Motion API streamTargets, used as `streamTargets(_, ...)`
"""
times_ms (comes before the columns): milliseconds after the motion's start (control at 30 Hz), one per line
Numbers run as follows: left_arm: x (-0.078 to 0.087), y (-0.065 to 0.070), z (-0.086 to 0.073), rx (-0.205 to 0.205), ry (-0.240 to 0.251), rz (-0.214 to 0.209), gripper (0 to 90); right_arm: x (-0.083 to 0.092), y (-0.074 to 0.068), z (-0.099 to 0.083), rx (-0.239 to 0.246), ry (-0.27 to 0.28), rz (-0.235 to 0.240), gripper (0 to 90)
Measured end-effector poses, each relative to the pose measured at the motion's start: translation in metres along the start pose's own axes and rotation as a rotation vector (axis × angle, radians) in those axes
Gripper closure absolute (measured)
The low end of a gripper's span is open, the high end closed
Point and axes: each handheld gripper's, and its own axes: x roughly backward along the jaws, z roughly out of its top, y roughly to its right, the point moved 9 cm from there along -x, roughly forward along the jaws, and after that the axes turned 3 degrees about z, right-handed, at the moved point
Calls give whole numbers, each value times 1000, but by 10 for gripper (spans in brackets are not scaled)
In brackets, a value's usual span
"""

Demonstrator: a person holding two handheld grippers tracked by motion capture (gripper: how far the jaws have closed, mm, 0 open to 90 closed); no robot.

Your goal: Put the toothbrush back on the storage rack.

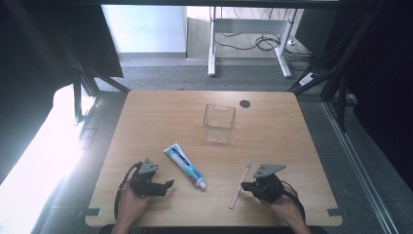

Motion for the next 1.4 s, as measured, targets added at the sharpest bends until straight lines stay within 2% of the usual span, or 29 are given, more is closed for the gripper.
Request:
streamTargets(100, 0, 0, 0, -1, 1, 3, 133, -10, -6, 2, 13, -15, 23, 900)
streamTargets(433, -1, 0, -1, -7, -5, 8, 133, -28, -11, 3, 41, -62, 27, 900)
streamTargets(567, -1, 0, -1, -9, -6, 7, 133, -31, -12, 2, 44, -73, 27, 900)
streamTargets(1000, -4, 3, -1, -35, -21, 15, 134, -18, -8, -14, 32, -114, 22, 900)
streamTargets(1400, -4, 5, -1, -51, -22, 21, 134, -4, 3, -24, -3, -115, 1, 897)
